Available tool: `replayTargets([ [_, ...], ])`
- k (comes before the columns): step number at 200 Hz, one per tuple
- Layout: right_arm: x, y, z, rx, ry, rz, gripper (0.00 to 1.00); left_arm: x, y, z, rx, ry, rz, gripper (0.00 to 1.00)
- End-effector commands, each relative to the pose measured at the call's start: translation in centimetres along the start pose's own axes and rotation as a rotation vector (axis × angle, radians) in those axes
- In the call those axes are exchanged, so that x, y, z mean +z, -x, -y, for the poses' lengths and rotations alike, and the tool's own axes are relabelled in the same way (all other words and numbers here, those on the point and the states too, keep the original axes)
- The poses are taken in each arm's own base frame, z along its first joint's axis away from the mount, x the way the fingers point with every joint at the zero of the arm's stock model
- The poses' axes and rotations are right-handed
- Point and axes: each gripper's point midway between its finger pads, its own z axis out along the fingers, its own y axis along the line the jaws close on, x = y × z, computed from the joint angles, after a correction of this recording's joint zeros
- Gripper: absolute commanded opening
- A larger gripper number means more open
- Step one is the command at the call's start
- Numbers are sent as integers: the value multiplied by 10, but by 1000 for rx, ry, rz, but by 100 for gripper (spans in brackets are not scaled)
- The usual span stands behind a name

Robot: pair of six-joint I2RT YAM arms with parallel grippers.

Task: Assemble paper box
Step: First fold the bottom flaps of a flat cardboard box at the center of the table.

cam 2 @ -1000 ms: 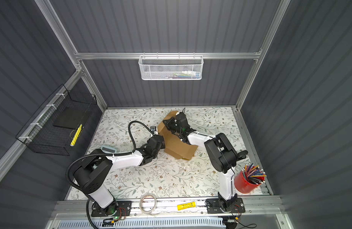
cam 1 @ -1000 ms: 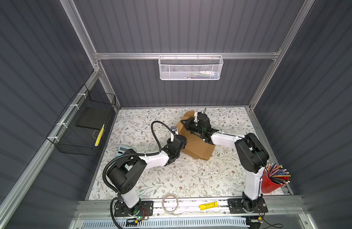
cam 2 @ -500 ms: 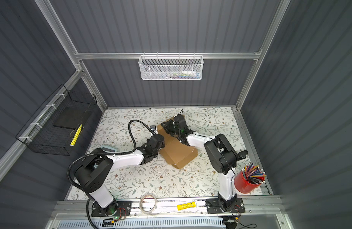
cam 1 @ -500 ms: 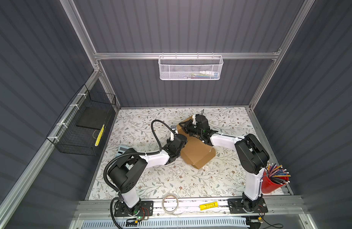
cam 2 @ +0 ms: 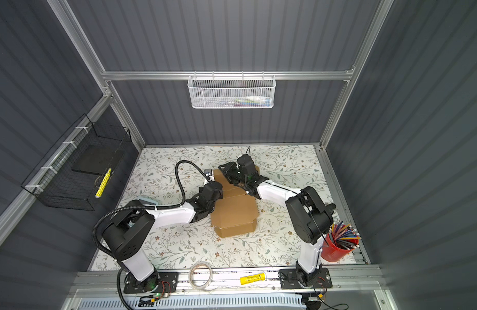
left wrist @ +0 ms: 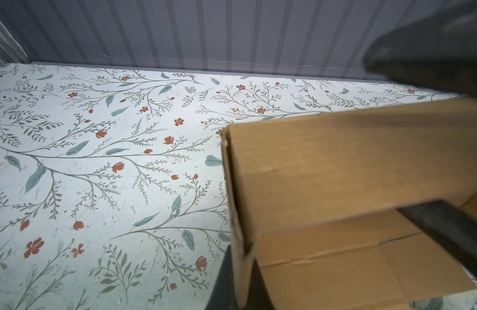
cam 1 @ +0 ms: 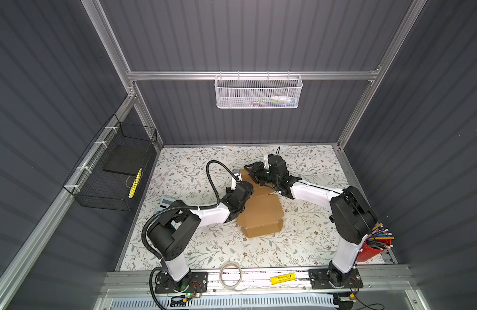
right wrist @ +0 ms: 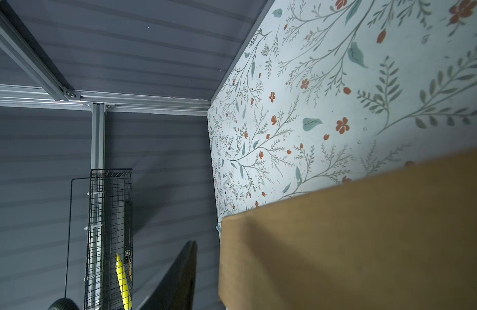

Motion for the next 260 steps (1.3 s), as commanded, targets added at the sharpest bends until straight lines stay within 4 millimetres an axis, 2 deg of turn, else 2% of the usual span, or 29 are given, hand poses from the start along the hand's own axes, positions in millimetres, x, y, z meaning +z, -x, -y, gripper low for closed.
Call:
replayTargets([
  [1,-9,5,0,-27,-16,30,46,0,1,-3,37,22,17,3],
  [43,-17,3,2,-35,-25,32,52,1,-1,-6,61,39,16,0],
  [114,-36,-2,4,-55,-45,27,64,5,-5,-12,68,56,12,0],
  [151,-50,-8,14,-65,-70,27,67,9,-3,-16,62,53,11,0],
  [189,-69,-23,25,-90,-105,-23,67,16,-5,-22,45,18,-1,0],
  [231,-98,-24,19,-219,-153,-20,58,17,-4,-27,69,0,6,0],
  [260,-110,-13,4,-318,-171,2,34,18,-2,-24,95,-31,8,0],
])
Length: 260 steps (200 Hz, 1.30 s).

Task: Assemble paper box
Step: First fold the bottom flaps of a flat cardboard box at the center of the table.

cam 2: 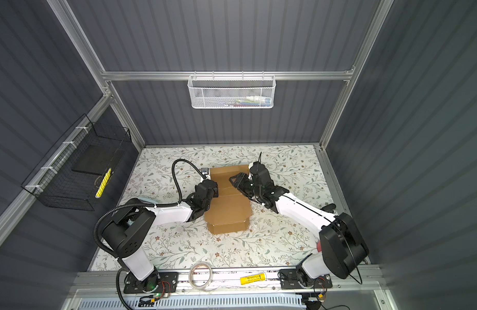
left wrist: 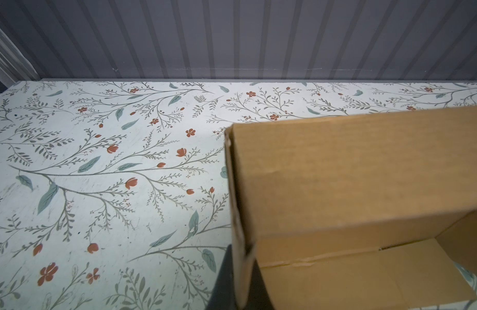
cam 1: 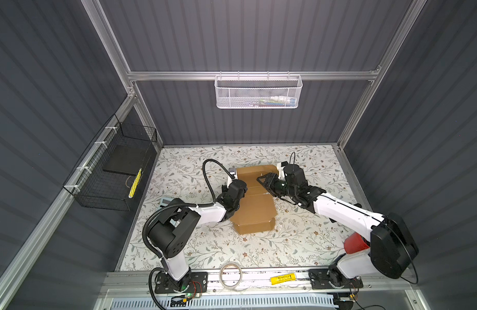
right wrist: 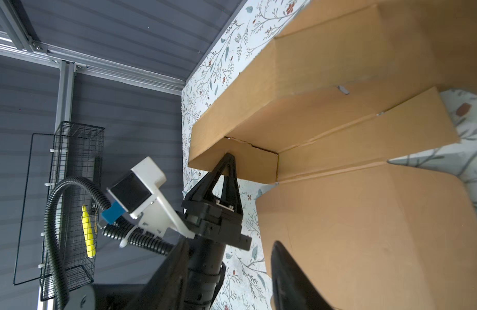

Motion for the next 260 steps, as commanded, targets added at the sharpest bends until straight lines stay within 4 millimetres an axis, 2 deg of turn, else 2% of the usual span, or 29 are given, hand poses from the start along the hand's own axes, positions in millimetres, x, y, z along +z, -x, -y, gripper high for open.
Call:
replayTargets([
  [1,-12,13,-4,-110,-47,22,33,0,-6,2,53,-38,-13,0],
  [13,-15,19,-9,-135,-43,30,22,0,-5,5,63,-59,-9,0],
  [32,-15,29,-12,-166,-47,38,12,0,-4,10,78,-85,-9,0],
  [66,-10,44,-19,-206,-39,37,3,2,-4,16,110,-120,-2,0],
  [119,14,54,-34,-261,-31,-3,1,3,-1,20,148,-132,14,0],
  [174,37,58,-35,-271,-28,-27,2,6,-7,18,139,-118,-5,0],
  [220,58,54,-21,-254,-46,-61,1,4,-14,13,117,-105,-11,0],
  [260,67,53,-13,-249,-66,-68,1,6,-17,13,118,-107,-17,0],
])
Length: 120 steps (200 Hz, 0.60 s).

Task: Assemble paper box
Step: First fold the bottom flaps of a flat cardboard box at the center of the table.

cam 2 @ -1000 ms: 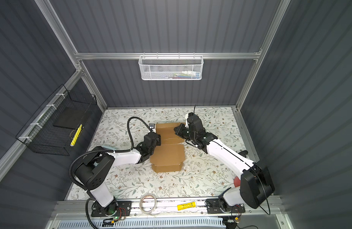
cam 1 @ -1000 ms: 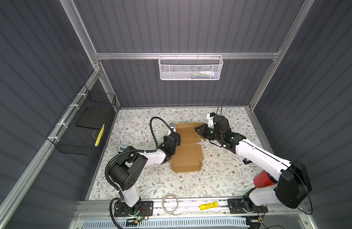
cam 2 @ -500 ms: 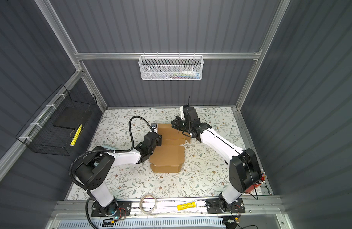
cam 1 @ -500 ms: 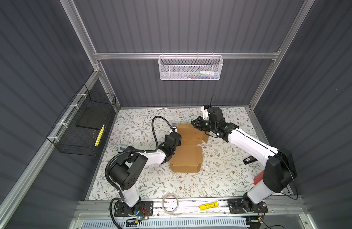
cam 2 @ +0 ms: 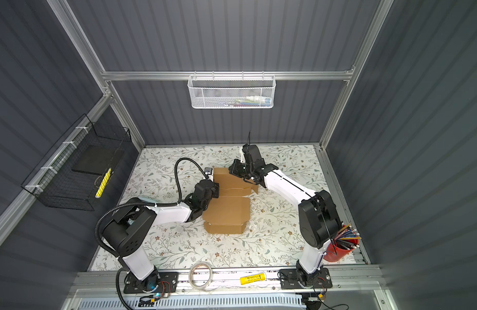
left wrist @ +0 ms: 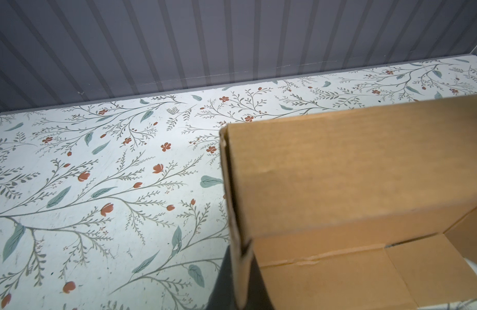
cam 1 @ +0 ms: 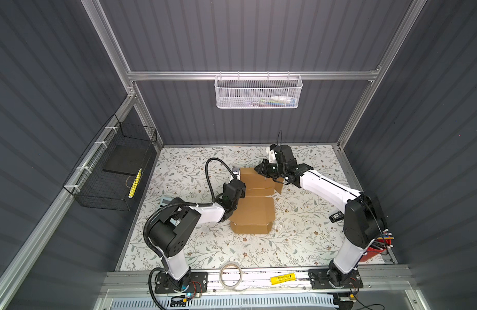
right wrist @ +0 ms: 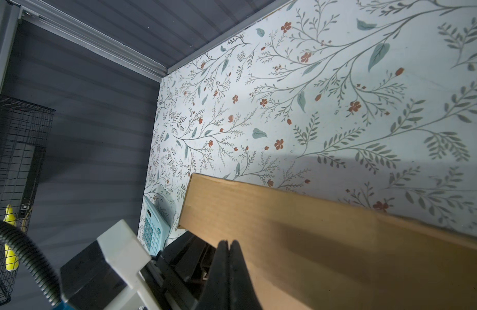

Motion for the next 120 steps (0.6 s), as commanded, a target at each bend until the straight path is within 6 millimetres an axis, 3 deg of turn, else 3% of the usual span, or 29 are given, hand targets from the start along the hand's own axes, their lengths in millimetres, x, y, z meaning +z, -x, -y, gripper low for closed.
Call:
replayTargets([
  [1,2,6,-6,-21,14,8,1,4,-18,-3,16,11,-41,0],
  [76,19,-9,12,8,-15,-34,1,10,-23,-1,2,19,-60,0],
  [120,23,-16,20,20,-27,-47,1,11,-28,0,-6,19,-75,8],
])
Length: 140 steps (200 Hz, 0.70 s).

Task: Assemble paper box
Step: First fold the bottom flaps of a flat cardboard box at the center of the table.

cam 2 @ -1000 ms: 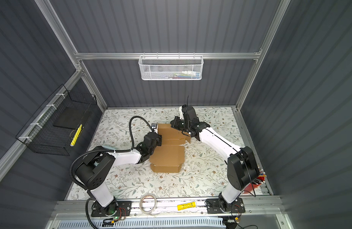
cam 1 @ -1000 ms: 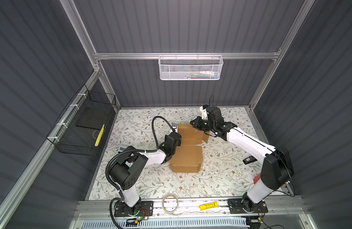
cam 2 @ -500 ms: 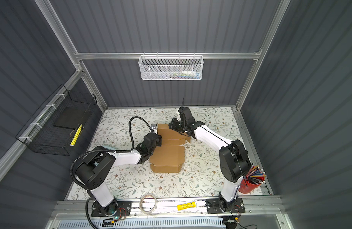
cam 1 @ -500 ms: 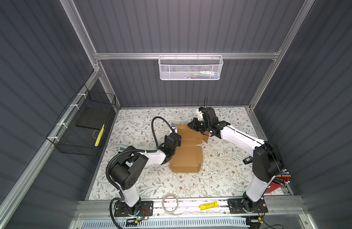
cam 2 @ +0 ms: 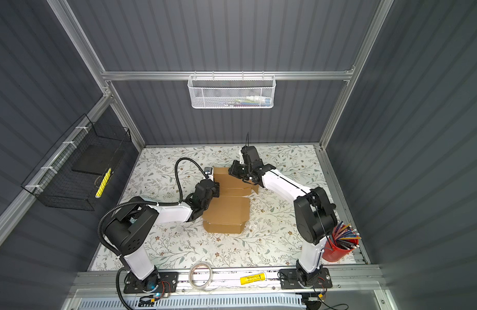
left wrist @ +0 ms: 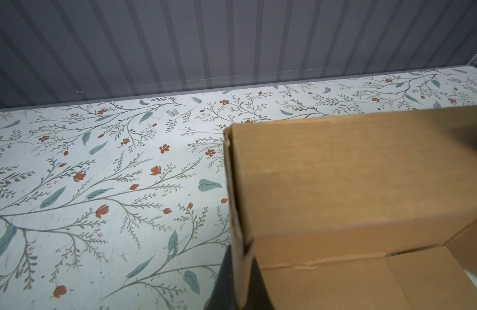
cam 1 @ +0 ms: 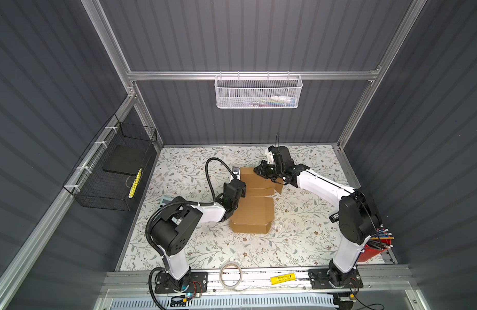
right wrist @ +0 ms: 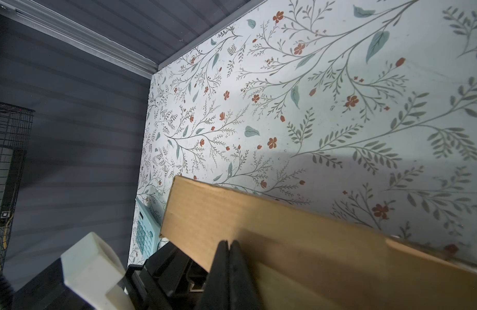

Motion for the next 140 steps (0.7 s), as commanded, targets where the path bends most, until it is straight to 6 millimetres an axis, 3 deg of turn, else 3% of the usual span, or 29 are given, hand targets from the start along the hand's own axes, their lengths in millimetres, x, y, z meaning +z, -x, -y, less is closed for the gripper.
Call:
replayTargets([
  [1,10,-11,10,9,-14,-31,1,6,-28,-3,23,16,-86,8],
  [61,12,-16,17,24,-25,-38,0,6,-36,-5,12,25,-109,21],
  [140,10,-18,18,22,-33,-39,0,10,-43,-7,5,42,-115,29],
])
